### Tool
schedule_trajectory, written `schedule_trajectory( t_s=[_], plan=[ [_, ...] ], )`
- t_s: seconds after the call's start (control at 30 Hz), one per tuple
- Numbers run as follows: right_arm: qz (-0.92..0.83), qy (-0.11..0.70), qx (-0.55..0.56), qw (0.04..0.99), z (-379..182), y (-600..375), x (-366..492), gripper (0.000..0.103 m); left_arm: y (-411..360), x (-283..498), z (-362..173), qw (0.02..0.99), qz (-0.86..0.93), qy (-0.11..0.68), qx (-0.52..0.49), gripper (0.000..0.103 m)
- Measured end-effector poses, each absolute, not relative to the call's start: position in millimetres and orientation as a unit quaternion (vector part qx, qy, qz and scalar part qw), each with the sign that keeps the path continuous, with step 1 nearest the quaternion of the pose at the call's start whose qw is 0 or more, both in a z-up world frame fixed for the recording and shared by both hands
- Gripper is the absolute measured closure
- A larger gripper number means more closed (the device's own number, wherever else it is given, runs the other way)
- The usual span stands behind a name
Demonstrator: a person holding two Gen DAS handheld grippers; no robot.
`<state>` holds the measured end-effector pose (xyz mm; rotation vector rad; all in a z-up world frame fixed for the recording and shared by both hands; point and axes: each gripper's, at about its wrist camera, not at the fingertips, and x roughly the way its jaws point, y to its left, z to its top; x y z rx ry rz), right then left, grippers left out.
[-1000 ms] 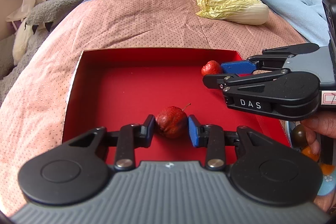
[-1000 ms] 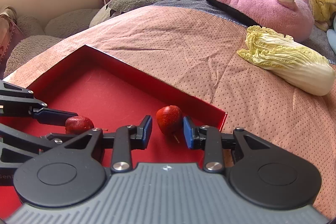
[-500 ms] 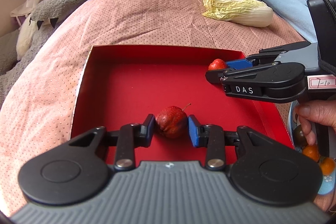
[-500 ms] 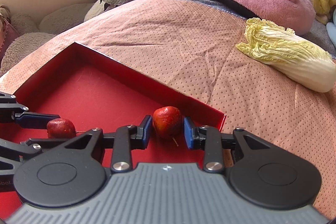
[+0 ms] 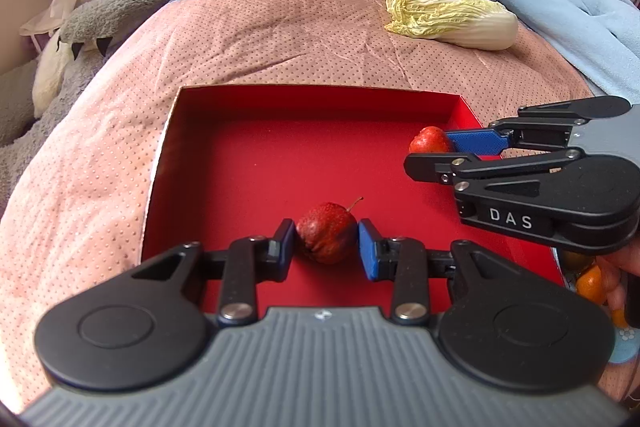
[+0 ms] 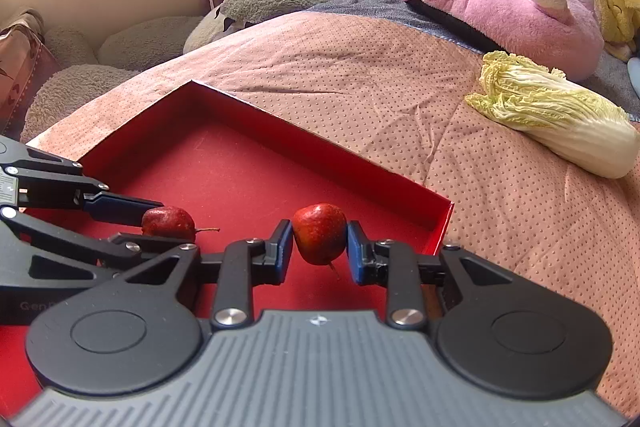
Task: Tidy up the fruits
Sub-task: 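Carry the held jujube and red tomato from the tray over the blue plate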
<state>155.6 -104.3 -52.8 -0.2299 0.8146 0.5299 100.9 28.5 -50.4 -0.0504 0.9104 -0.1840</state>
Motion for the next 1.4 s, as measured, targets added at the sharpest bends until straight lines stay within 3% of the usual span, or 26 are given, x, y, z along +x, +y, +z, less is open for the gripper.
schedule_trajectory(
  t_s=[1.4],
  plan=[
    [0.250, 0.348, -0.081, 0.900, -11, -214, -19, 0.069, 1, 18, -16, 0.917, -0.063, 0.394, -0.007, 0.066]
  ],
)
